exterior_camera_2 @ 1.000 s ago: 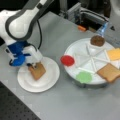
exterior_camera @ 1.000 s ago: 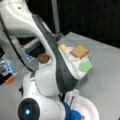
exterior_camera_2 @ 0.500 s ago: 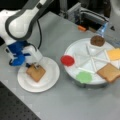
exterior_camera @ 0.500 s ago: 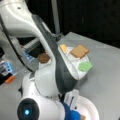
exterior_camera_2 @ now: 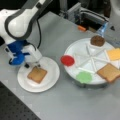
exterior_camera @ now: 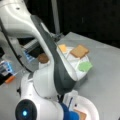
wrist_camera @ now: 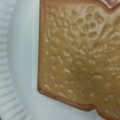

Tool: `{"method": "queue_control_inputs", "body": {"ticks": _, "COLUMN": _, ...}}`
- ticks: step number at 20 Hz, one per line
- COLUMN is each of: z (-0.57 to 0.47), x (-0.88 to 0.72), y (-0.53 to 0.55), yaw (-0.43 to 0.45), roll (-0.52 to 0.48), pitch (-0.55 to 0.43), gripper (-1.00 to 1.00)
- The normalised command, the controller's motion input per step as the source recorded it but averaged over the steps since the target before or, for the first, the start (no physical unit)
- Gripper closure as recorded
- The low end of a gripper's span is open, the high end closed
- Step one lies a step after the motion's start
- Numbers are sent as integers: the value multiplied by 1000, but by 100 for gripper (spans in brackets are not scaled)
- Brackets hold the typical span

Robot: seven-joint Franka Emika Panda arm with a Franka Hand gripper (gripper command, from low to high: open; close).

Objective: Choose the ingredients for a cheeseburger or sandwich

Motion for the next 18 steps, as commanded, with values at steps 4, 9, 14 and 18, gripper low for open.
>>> {"method": "queue_control_inputs", "body": {"ticks": 4, "z": 110, "x": 126, "y": -71, "yaw": 114, "roll": 182, "pitch": 14, "gripper": -100}}
{"method": "queue_control_inputs", "body": {"ticks": 9, "z": 193, "x": 23, "y": 11, "yaw": 48, "roll": 118, "pitch": 62, "gripper": -100}}
{"method": "queue_control_inputs", "body": {"ticks": 14, "z": 309, "x": -94, "y": 146, "yaw": -30, "roll": -27, "pitch": 100, "gripper": -100}}
{"method": "queue_control_inputs", "body": {"ticks": 18, "z": 310, "x": -218, "y": 240, "yaw": -65, "roll": -193, "pitch": 114, "gripper": -100}}
